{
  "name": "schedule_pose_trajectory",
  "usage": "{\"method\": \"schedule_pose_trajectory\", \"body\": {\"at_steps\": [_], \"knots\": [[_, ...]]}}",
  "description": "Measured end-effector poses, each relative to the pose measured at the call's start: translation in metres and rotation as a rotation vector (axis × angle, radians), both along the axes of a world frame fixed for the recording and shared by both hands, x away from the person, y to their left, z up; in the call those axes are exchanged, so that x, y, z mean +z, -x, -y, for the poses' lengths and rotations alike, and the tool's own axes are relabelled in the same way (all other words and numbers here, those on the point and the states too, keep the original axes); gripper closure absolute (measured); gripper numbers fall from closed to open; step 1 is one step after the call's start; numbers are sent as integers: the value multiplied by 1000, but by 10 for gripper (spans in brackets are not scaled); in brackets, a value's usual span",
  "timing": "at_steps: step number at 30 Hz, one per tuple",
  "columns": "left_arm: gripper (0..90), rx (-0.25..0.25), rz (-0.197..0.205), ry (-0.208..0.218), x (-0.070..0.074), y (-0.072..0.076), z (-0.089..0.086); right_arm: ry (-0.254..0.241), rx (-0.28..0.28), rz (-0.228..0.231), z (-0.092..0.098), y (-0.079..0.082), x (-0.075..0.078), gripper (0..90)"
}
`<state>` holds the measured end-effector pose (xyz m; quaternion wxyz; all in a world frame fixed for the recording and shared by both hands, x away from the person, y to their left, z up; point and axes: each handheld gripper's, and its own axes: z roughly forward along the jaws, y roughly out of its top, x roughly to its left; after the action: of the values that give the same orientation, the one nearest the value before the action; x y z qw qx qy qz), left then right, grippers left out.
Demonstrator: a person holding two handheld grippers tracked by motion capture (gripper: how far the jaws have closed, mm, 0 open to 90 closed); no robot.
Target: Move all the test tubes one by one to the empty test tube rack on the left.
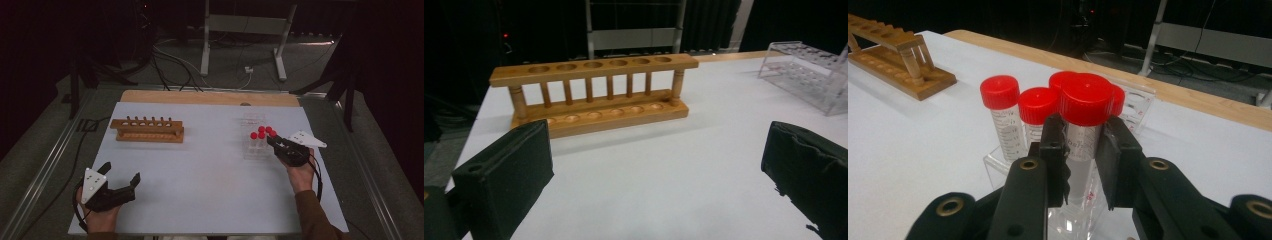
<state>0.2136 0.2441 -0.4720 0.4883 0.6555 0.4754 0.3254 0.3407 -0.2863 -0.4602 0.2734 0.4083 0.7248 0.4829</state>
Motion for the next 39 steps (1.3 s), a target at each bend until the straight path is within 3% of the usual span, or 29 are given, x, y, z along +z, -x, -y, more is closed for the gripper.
{"method": "schedule_pose_trajectory", "body": {"at_steps": [6,12,16,24,33,39], "knots": [[11,-30,-5,17,2,-4,4,-3,6,18,0,0,10,746],[11,-83,25,67,13,-11,6,5,20,49,-3,1,25,748],[11,-107,52,34,22,-19,11,3,24,67,-4,2,35,748],[11,-146,56,24,34,-31,25,-6,56,58,-2,11,48,748],[11,-206,71,-29,45,-47,64,-27,105,33,-10,20,53,747],[11,-249,77,-31,49,-59,91,-25,152,27,-24,25,59,747]]}}
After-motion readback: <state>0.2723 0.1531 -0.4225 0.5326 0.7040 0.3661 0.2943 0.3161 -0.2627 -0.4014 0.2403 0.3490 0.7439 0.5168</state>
